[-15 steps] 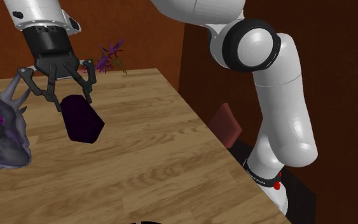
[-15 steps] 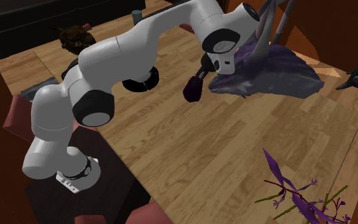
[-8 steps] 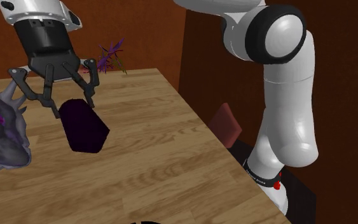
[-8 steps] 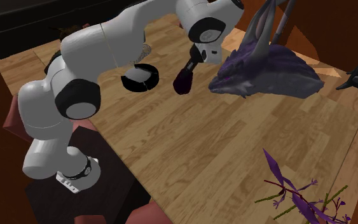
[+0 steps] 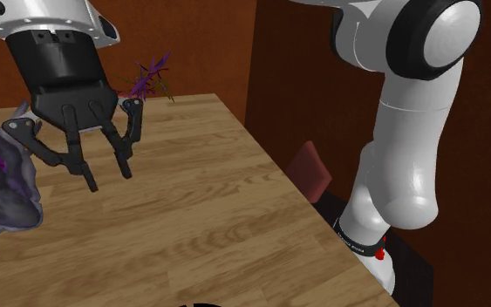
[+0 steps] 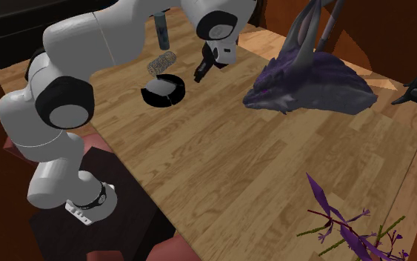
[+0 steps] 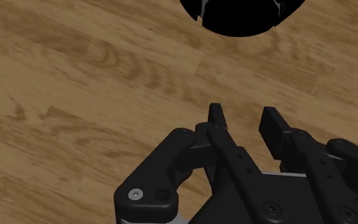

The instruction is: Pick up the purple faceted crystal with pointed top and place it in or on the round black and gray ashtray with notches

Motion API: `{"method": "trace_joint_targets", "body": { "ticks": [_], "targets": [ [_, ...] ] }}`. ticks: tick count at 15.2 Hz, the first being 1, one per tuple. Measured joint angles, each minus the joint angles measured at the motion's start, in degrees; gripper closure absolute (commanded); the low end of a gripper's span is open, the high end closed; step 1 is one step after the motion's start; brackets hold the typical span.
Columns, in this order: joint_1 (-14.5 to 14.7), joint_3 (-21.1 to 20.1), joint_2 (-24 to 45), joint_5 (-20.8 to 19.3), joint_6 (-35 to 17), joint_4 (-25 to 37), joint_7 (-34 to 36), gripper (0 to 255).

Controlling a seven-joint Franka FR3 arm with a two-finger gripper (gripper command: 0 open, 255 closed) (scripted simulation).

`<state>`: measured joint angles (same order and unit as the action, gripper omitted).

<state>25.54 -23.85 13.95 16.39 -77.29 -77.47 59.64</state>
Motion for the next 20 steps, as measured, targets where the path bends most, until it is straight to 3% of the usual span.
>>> {"method": "trace_joint_targets", "body": {
  "ticks": [2, 7, 12, 16, 20],
  "targets": [
    [0.6, -0.4, -2.9, 0.2, -4.7, -4.5, 0.9, 0],
    [4.2, -2.9, -11.0, -0.5, -23.6, -18.8, 6.5, 0],
    [8.1, -6.6, -13.9, -6.1, -42.5, -28.4, 16.4, 0],
    [11.5, -9.4, -11.6, -17.6, -55.4, -31.6, 29.7, 0],
    [17.1, -9.3, -5.8, -37.2, -63.1, -30.4, 49.4, 0]
  ]
}}
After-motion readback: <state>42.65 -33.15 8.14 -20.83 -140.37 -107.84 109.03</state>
